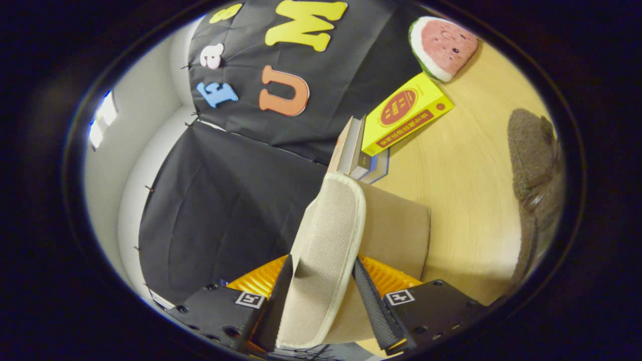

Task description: Open the storage box then place both shoes into the box .Put the left shoe in first, then the right shoe, with the right side of both shoes facing outward in a uniform manner.

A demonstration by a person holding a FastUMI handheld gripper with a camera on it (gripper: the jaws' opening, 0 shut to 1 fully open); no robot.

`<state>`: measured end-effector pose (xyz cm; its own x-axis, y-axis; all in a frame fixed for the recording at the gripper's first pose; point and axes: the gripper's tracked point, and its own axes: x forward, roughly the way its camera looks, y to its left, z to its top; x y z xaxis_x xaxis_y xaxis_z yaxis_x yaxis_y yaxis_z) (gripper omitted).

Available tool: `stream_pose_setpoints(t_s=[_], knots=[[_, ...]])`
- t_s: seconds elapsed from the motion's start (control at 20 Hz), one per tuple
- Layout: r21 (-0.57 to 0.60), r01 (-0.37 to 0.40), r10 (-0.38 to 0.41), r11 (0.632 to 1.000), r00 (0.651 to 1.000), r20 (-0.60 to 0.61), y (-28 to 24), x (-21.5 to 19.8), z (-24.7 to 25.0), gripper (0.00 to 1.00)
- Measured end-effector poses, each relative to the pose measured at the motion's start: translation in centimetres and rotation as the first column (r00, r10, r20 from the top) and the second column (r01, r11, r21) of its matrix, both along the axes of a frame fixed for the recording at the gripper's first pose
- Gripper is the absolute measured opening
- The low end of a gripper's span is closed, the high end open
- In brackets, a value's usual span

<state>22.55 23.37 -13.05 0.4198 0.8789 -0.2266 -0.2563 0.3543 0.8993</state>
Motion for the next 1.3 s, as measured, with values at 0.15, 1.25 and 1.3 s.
stream_pose_setpoints(t_s=[0.15,1.25,1.3], knots=[[-0.024,0.003,-0.003,1.000,1.000,-0.006,-0.4,0.0,0.2,0.60],[-0.266,0.038,0.035,0.963,0.963,0.265,14.1,-3.5,20.0,0.08],[-0.274,0.033,0.042,0.961,0.964,0.262,15.7,-3.5,20.3,0.08]])
